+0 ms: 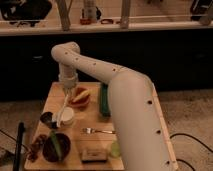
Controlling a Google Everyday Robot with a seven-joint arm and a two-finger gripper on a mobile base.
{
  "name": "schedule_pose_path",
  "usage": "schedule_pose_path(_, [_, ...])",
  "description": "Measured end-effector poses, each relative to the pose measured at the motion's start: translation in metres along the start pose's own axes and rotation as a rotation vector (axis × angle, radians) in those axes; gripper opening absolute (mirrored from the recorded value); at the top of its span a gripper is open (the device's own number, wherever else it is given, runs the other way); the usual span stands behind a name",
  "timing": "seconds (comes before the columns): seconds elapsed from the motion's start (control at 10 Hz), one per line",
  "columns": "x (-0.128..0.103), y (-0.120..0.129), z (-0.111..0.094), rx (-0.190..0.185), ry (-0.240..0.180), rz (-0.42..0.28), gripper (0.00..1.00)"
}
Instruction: Place brush in paper cup
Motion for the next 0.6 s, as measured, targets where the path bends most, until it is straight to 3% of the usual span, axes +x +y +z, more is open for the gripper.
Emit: schedule_pose_path(0.6, [0.0026,0.0019,-0.0011,0.001,-0.012,-0.007,0.8])
